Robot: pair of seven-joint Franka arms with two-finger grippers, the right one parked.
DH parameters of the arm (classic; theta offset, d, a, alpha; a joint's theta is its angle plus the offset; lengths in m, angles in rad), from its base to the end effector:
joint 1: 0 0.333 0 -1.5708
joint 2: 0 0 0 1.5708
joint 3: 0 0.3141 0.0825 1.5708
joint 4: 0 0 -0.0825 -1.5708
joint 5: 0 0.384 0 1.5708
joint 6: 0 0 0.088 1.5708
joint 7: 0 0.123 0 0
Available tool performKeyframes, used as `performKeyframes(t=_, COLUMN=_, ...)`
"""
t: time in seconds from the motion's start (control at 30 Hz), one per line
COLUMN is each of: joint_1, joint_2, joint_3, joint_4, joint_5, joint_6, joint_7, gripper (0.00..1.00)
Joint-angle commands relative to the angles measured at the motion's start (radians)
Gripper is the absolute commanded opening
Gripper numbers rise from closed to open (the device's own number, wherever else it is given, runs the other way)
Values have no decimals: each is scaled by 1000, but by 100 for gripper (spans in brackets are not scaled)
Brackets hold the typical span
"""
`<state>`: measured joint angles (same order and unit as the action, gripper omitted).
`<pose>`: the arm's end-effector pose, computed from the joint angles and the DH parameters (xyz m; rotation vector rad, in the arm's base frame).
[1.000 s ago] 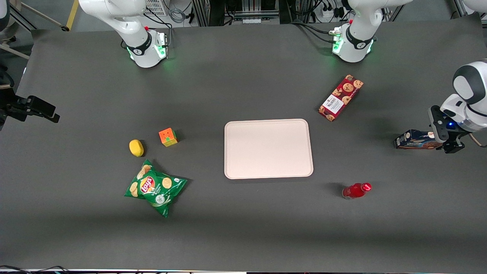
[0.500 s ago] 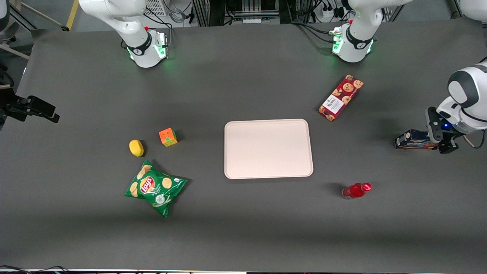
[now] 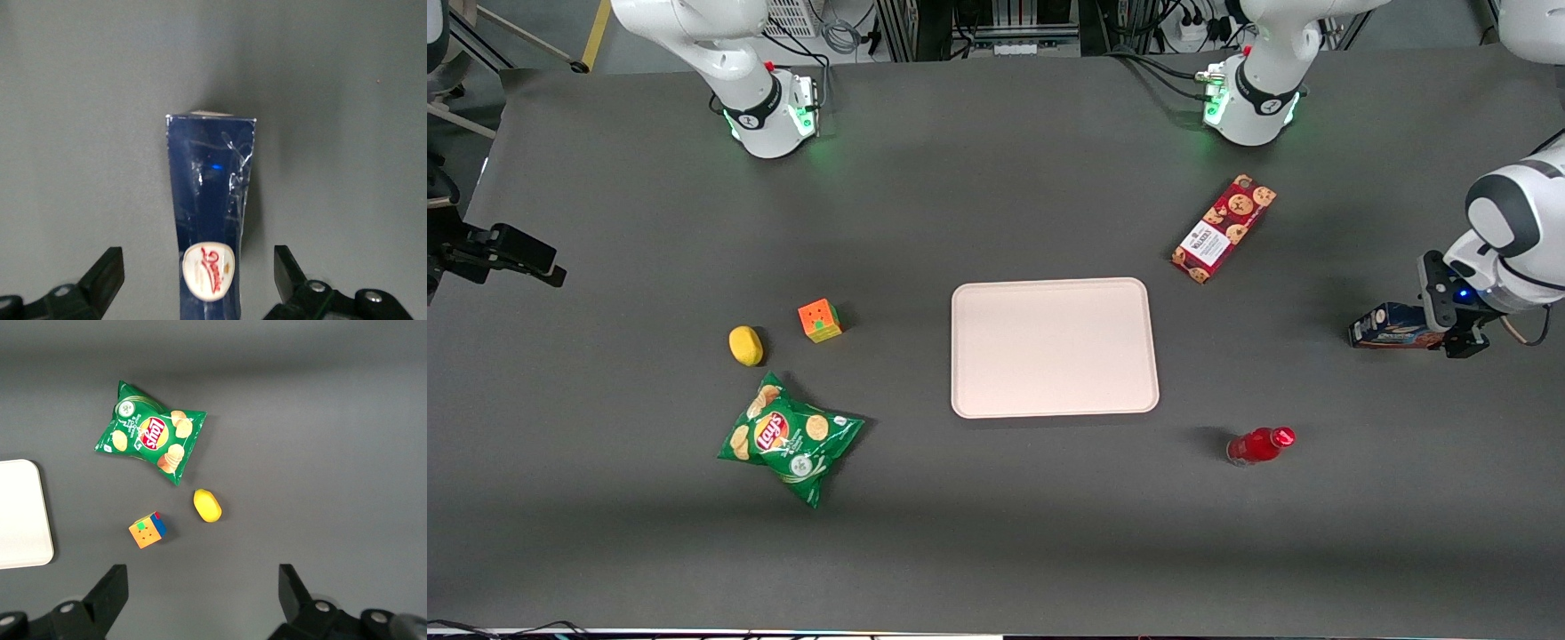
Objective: Place cookie box on tray
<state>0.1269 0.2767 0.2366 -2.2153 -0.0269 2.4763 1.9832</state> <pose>0.5136 0.1967 0.2366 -2.1724 2.2523 0.0732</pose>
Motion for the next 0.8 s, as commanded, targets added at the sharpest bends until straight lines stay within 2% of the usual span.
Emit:
performKeyframes(t=0.0, joint_1=-1, joint_2=19, joint_3=3, joint_4=-4, joint_5=-25, joint_6=24, joint_7=34, gripper=100)
performKeyframes(t=0.33, joint_1=-4, joint_2=25, joint_3=3, joint_4=-3, joint_5=-50, joint_6=21, joint_7=34, gripper=98)
performKeyframes(t=0.47, joint_1=-6, joint_2=25, joint_3=3, joint_4=-3, joint_5=-50, joint_6=13, joint_7=32, gripper=72)
performKeyframes(t=0.67, joint_1=-7, joint_2=25, joint_3=3, joint_4=0, joint_5=-50, joint_6=12, joint_7=31, gripper=24)
performKeyframes(t=0.77, joint_1=-9, joint_2=25, joint_3=1, joint_4=3, joint_5=-51, joint_6=12, joint_7=28, gripper=7)
